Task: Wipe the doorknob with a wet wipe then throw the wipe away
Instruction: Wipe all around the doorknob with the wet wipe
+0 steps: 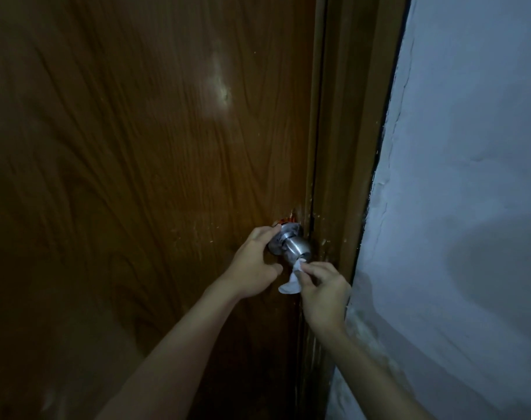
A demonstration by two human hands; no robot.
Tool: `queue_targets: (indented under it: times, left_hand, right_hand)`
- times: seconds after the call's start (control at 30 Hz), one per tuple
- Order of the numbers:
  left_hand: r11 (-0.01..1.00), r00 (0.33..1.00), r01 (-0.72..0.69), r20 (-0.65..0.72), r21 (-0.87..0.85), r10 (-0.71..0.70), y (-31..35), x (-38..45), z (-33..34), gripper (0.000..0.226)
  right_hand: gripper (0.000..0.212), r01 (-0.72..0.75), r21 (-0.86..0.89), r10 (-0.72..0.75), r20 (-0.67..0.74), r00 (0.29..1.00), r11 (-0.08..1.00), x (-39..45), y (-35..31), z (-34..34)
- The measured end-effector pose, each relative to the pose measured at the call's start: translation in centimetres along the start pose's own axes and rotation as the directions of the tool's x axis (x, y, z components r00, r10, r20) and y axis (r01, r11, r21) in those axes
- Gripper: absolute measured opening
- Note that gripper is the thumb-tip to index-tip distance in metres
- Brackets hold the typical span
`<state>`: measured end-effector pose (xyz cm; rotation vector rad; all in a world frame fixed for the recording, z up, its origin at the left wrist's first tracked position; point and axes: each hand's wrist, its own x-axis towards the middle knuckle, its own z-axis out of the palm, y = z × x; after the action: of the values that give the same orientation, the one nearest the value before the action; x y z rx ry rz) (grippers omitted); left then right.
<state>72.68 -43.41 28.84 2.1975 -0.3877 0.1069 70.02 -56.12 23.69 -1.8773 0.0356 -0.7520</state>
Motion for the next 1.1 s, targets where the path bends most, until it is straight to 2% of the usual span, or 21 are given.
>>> queue_targets:
  times: [0.13,0.3,0.43,0.6,0.7,0.83,0.93,1.0,1.1]
  left_hand:
    - [1.000,1.000,-0.007,-0.008,0.005,0.007,-0.2,0.2,0.0,0.073]
    - [0.999,1.000,-0.010,0.030,0.032,0.009,-0.3,0.2,-0.2,0.075]
    - [0.998,0.999,-0.017,0.036,0.059,0.015,-0.3,0.2,-0.3,0.074]
    - [0.998,0.999,-0.018,0.040,0.061,0.016,-0.3,0.3,-0.2,0.075]
    - [0.997,0.999,-0.029,0.046,0.071,0.026,-0.3,0.3,-0.4,0.075]
    - [0.996,0.998,-0.037,0.052,0.079,0.033,-0.3,0.2,-0.4,0.074]
    - [0.996,0.998,-0.037,0.043,0.080,0.034,-0.3,0.1,-0.4,0.074]
    - [0.996,0.998,-0.038,0.052,0.079,0.034,-0.3,0.2,-0.5,0.074]
    - [0.995,0.996,-0.050,0.073,0.086,0.044,-0.2,0.1,-0.7,0.073]
  right_hand:
    - [0.017,0.037,0.027,-0.038,0.003,0.999,0.999,0.8,-0.6,-0.5]
    - [0.017,-0.040,0.061,0.045,-0.072,0.996,0.997,1.5,0.3,-0.8]
    - [0.015,-0.082,0.033,0.083,-0.012,0.996,0.996,0.3,0.3,0.1]
    - [0.016,-0.013,0.038,0.012,0.028,1.000,0.999,0.7,-0.1,-0.3]
    - [0.019,0.001,0.037,0.001,-0.039,0.999,0.999,1.3,-0.1,-0.8]
    - [0.015,-0.050,0.015,0.051,-0.077,0.996,0.999,0.7,-0.1,0.2]
    - [0.013,-0.044,0.025,0.043,0.037,0.998,0.999,0.3,-0.1,0.0]
    - [0.012,0.011,0.081,-0.023,0.156,0.987,0.997,0.6,-0.1,-1.0]
    - [0.011,0.004,0.180,-0.048,0.240,0.970,0.984,1.3,-0.2,-2.9]
